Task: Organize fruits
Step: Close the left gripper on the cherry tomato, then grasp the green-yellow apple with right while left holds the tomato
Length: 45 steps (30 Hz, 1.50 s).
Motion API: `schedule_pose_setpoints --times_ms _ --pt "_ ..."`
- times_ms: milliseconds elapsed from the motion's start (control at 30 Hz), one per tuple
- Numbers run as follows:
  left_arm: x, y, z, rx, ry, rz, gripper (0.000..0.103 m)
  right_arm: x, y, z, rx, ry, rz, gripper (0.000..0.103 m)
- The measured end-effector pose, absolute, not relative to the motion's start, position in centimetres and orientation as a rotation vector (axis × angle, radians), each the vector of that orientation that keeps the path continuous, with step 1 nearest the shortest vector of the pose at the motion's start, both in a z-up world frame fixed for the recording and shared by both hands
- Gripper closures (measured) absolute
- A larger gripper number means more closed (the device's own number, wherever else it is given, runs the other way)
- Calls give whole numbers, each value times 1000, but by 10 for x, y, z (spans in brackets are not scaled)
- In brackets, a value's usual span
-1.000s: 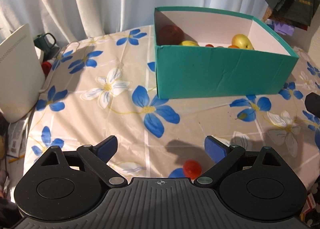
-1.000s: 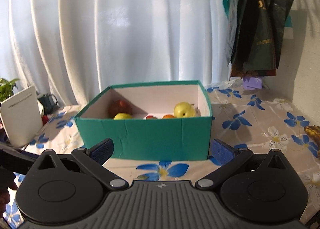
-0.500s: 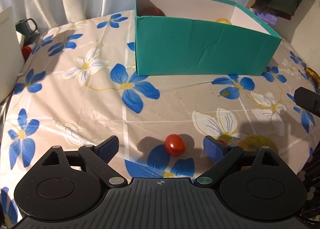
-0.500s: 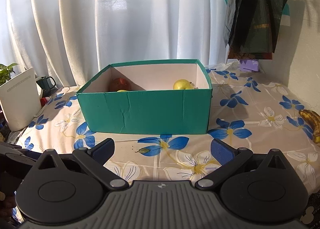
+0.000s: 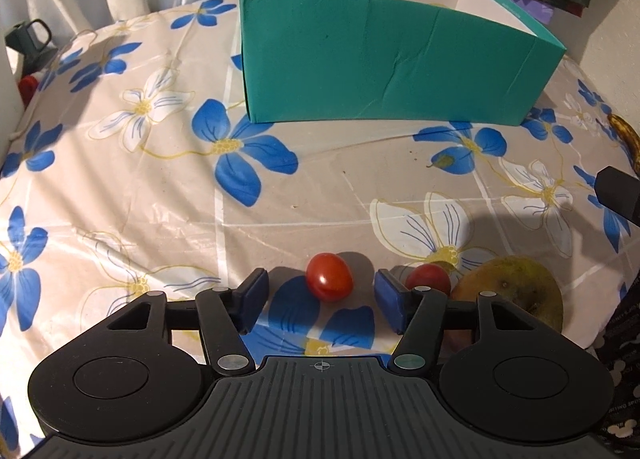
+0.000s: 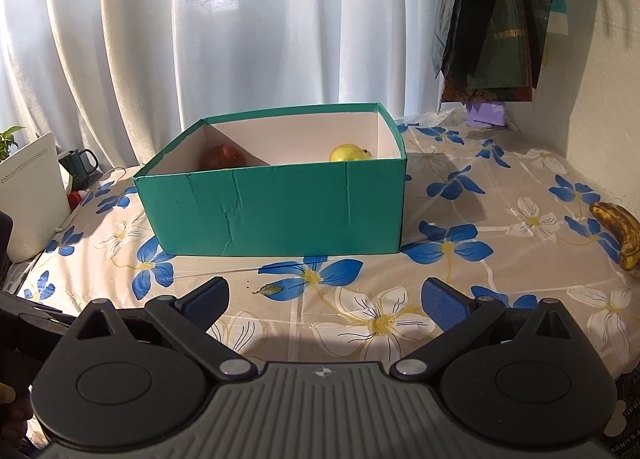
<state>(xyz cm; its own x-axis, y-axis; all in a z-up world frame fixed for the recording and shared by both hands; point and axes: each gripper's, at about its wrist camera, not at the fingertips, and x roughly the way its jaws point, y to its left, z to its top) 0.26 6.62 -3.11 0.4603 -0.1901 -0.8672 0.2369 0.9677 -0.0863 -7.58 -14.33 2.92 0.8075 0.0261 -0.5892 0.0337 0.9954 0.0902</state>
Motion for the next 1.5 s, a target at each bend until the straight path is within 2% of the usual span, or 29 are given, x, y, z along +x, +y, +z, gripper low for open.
schedule_pose_setpoints --times_ms 100,267,633,667,733,767,1267,1500 --pt "5 65 -30 47 1066 -266 49 -75 -144 27 105 643 -12 0" --pt "7 63 -29 70 1077 -255 53 -75 -146 24 109 653 -16 0" --pt "7 57 -30 119 1098 -247 52 -72 -146 25 108 659 -15 0" --pt "7 56 -30 127 1097 -245 55 -73 -147 25 107 660 -13 0" --pt "7 56 -29 128 1091 -240 74 -73 -147 25 106 661 -11 0" --pt "8 57 -29 112 1096 -245 75 -73 -146 25 105 663 -8 0" --pt "6 80 -11 17 1064 -188 75 -77 -130 31 59 693 103 0" --pt "4 98 -3 -23 1038 -145 75 -74 -111 26 44 764 224 2"
